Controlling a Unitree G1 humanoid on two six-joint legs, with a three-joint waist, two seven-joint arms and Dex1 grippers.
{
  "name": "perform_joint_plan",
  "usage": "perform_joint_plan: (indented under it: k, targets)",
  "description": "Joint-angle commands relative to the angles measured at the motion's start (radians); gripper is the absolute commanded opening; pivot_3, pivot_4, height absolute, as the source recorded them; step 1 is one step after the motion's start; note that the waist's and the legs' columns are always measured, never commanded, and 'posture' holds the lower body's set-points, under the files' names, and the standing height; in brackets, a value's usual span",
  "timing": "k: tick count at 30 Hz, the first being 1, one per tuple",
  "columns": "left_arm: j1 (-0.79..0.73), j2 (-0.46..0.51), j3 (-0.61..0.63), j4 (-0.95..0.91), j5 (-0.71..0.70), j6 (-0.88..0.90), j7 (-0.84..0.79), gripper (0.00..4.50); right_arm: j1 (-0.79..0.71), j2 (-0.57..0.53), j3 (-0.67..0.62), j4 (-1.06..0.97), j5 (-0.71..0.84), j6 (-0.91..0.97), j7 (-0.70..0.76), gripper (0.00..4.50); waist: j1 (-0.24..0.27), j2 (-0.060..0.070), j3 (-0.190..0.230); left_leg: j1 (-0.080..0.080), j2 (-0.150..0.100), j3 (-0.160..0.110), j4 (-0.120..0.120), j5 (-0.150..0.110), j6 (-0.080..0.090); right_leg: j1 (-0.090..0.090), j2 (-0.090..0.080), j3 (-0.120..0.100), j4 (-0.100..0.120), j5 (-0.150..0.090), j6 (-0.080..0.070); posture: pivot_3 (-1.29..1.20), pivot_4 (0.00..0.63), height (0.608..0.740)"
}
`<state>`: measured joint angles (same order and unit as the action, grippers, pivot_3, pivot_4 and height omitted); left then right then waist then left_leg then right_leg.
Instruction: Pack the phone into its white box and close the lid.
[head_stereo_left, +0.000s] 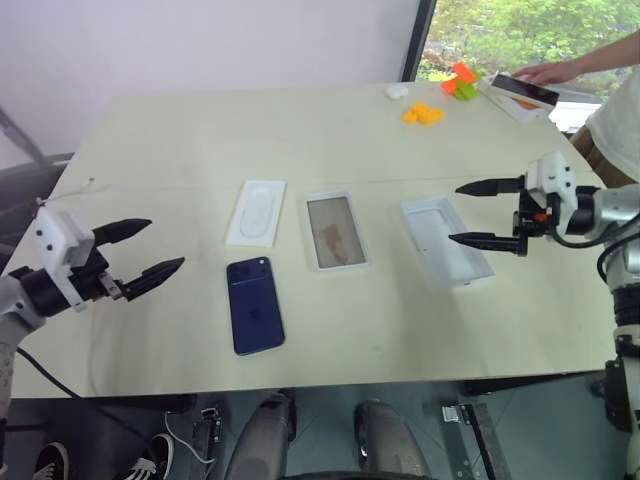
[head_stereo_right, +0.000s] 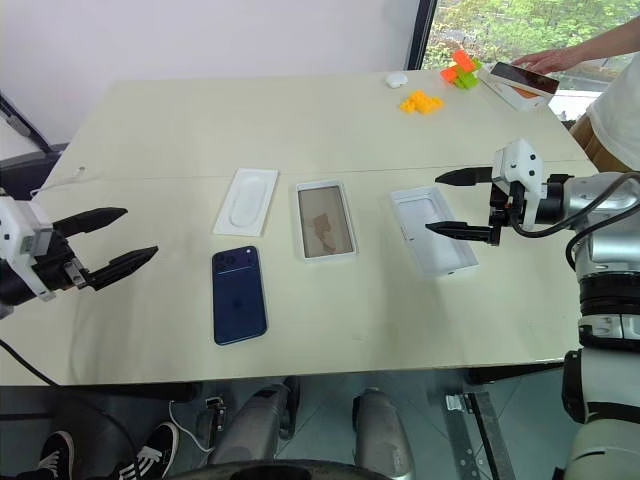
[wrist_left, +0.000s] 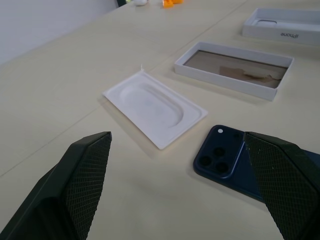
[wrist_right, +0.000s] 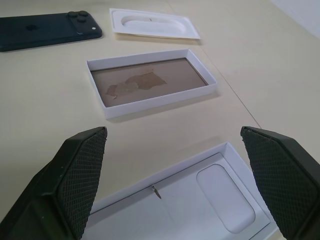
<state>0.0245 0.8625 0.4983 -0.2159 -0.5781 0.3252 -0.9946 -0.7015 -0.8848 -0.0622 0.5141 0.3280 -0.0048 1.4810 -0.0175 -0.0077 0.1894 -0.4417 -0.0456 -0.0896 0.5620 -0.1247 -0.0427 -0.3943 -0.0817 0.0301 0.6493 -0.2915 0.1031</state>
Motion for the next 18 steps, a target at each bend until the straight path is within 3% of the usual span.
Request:
perform_joint_plan:
  k: [1, 18]
  targets:
    - [-0.019, 0.010, 0.012, -0.019, -0.010, 0.007, 0.009, 4.44, -0.001, -0.005, -0.025, -0.031, 0.010, -0.004, -0.005, 4.48, 0.000, 0.000, 0.000, 0.000, 0.000, 0.000, 0.000, 0.000, 0.000, 0.000, 0.000, 0.000, 0.000, 0.000, 0.000, 0.00, 0.150, 0.740]
    - [-0.028, 0.020, 0.007, -0.044, -0.006, 0.016, 0.013, 4.44, -0.012, 0.003, -0.012, 0.002, -0.013, -0.035, -0.006, 4.48, 0.000, 0.000, 0.000, 0.000, 0.000, 0.000, 0.000, 0.000, 0.000, 0.000, 0.000, 0.000, 0.000, 0.000, 0.000, 0.00, 0.150, 0.740]
